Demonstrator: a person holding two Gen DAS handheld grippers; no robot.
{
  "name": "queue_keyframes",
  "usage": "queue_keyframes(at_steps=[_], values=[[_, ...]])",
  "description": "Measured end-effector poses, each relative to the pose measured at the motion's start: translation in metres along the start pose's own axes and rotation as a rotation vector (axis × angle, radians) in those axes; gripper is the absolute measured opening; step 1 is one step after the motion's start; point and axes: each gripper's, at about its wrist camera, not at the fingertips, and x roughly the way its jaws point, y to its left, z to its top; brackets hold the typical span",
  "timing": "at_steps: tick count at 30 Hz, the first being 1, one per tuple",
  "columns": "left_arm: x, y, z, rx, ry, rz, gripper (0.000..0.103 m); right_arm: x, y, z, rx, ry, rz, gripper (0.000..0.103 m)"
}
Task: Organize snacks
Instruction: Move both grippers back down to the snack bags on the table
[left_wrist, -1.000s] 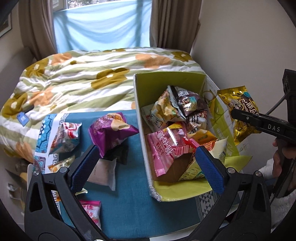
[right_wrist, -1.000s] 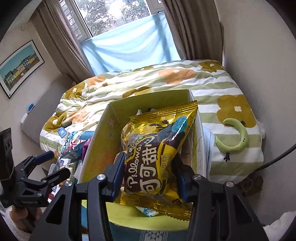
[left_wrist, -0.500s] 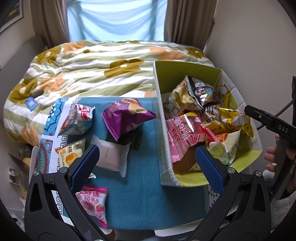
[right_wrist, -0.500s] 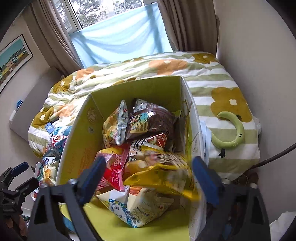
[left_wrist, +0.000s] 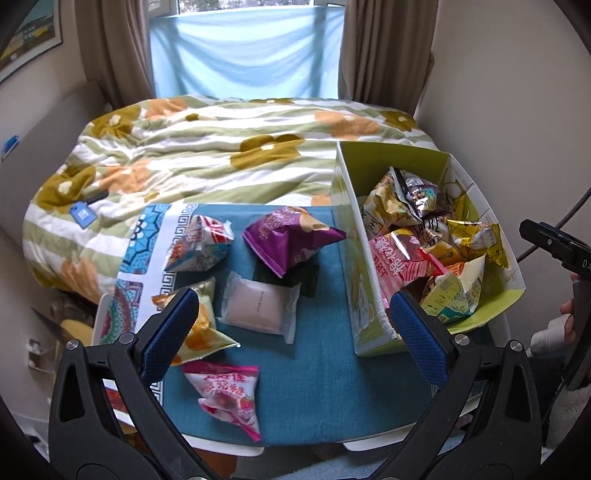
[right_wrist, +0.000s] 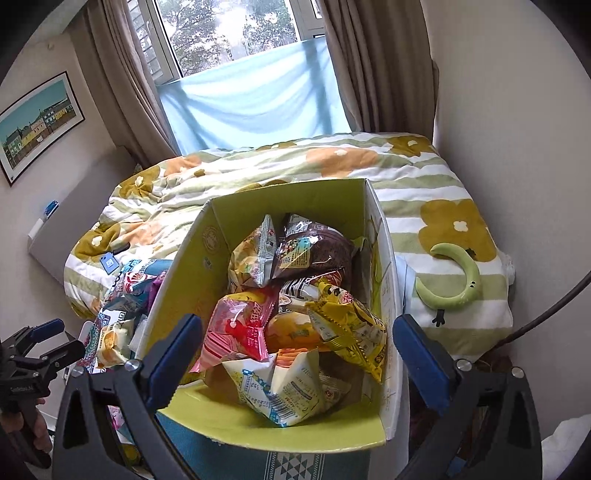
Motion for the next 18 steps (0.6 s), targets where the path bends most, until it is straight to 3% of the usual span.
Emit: queue_keyframes(at_steps=[10, 18], values=[[-0.033, 0.085, -0.005, -0.047, -0.030, 0.056, 0.103, -0.032, 0.057, -0.002, -0.058, -0.044, 0.045, 0.102], [-0.033, 0.156, -0.019, -0.047, 0.028, 0.025, 0.103, -0.039, 0.127, -0.014, -0.049, -0.071, 0.035, 0.102]])
